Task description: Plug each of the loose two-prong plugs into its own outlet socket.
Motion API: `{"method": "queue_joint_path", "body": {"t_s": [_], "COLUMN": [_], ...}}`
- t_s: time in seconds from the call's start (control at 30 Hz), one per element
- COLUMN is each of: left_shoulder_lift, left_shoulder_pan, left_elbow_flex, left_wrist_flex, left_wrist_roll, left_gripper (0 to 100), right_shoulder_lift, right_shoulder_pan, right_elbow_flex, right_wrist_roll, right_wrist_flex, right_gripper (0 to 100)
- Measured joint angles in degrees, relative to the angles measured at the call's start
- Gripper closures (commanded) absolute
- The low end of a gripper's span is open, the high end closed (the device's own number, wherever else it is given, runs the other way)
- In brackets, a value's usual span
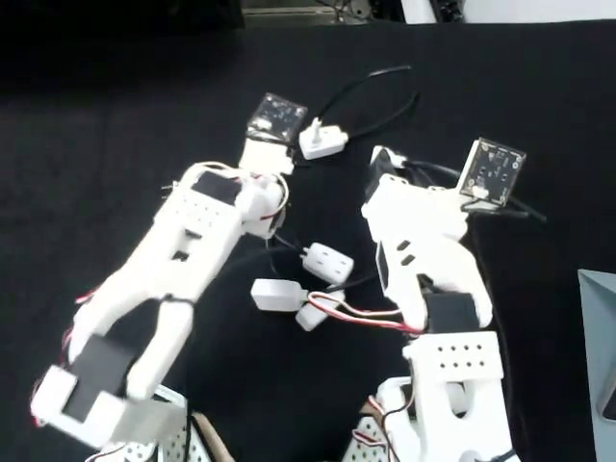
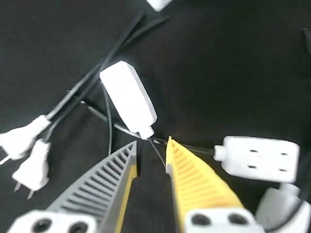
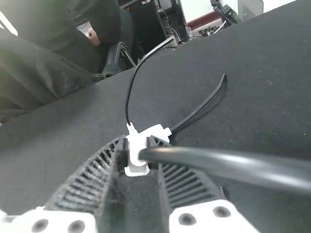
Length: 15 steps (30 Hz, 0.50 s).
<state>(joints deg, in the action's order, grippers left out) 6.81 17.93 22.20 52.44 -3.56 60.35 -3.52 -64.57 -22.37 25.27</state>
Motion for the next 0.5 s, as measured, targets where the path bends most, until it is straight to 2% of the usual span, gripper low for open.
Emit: {"method": "queue_joint_path", "body": {"t_s": [0.1, 0.17, 0.33, 0.5], "left_shoulder_lift": [7.03, 10.29, 11.08, 4.04], "left_shoulder_pan": [0.0, 0.0, 0.0, -0.88], "left_elbow_flex": [0.0, 0.0, 1.32, 2.46], "left_wrist_flex": [3.87, 5.45, 5.89, -1.67], "left_wrist_roll": [-0.79, -2.29, -2.46, 1.14], "left_gripper": [88, 83, 75, 74], "right_shoulder_lift": [0.0, 0.0, 0.0, 0.0], "right_shoulder_pan": [0.0, 0.0, 0.0, 0.0], "right_elbow_flex": [0.0, 0.0, 0.0, 0.0], "right_wrist_roll": [0.0, 0.0, 0.0, 0.0], "right_wrist_flex": [0.0, 0.0, 0.0, 0.0], "right_gripper": [98.6, 98.6, 98.6, 98.6]}}
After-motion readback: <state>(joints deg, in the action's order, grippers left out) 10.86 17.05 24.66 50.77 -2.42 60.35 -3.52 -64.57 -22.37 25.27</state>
